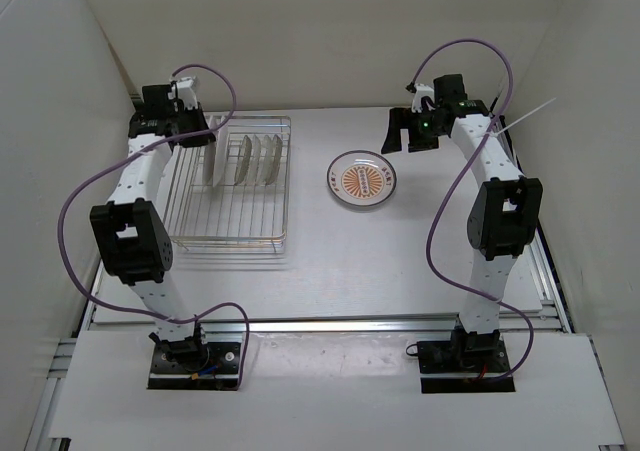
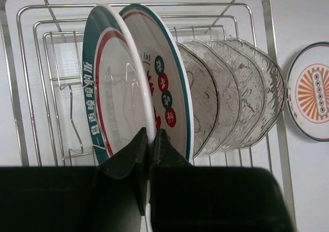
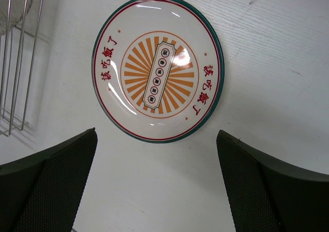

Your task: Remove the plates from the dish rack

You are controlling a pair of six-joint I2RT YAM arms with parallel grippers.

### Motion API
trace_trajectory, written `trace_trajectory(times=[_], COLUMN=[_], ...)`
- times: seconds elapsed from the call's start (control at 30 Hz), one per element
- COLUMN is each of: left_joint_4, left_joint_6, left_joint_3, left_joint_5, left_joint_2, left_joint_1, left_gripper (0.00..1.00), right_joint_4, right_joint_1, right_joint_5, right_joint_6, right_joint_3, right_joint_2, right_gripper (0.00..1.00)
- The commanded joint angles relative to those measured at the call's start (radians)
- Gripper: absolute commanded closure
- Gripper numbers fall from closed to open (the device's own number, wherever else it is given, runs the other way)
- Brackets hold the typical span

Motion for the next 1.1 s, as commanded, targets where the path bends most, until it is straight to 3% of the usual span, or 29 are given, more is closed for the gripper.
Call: trace_trajectory(times=[0.0,0.27,0.47,0.5,0.6,0.63,0.67,0.7,0.73,0.8,0.83,0.9,0.97,1.07], left_joint_4=[0.019,-0.146,-0.209,-0.238,-0.301,-0.347,-0.366,-0.366,-0.349,-0.144,-0.043,0.266,0.353,0.407], left_joint_6=[-0.047,-0.03,0.07,0.153,0.327,0.449,0.513,0.629,0.698,0.862,1.059,1.241,1.388,1.403], left_joint_3=[0.097,0.364,0.395,0.395,0.381,0.372,0.349,0.261,0.181,-0.017,-0.226,-0.397,-0.522,-0.536], left_joint_5=[-0.056,-0.053,-0.12,-0.14,-0.339,-0.526,-0.615,-0.795,-0.889,-1.043,-1.147,-1.2,-1.229,-1.239], left_joint_2=[-0.099,-0.191,-0.309,-0.325,-0.351,-0.34,-0.34,-0.34,-0.34,-0.426,-0.46,-0.547,-0.56,-0.549], left_joint_1=[0.001,-0.048,-0.145,-0.174,-0.376,-0.45,-0.588,-0.654,-0.718,-0.893,-0.942,-1.07,-1.168,-1.251], left_gripper=[0.89,0.89,0.89,0.89,0.89,0.89,0.89,0.89,0.89,0.89,0.89,0.89,0.89,0.89], right_joint_4=[-0.017,-0.035,-0.044,-0.044,-0.064,-0.075,-0.09,-0.127,-0.144,-0.178,-0.208,-0.236,-0.233,-0.148], right_joint_1=[-0.003,-0.003,-0.012,-0.013,-0.022,-0.034,-0.034,-0.043,-0.043,-0.043,-0.043,-0.031,-0.017,0.006], right_joint_5=[-0.003,0.026,0.035,0.024,-0.044,-0.078,-0.119,-0.158,-0.195,-0.319,-0.365,-0.446,-0.515,-0.534], right_joint_6=[-0.021,-0.031,-0.031,-0.031,-0.021,-0.021,-0.047,-0.058,-0.07,-0.115,-0.13,-0.175,-0.192,-0.146], right_joint_3=[0.018,0.049,0.069,0.069,0.093,0.103,0.116,0.142,0.153,0.163,0.176,0.187,0.167,0.103], right_joint_2=[-0.037,-0.028,-0.049,-0.061,-0.103,-0.112,-0.112,-0.139,-0.152,-0.19,-0.201,-0.235,-0.264,-0.321], right_gripper=[0.0,0.0,0.0,0.0,0.0,0.0,0.0,0.0,0.0,0.0,0.0,0.01,0.01,0.01])
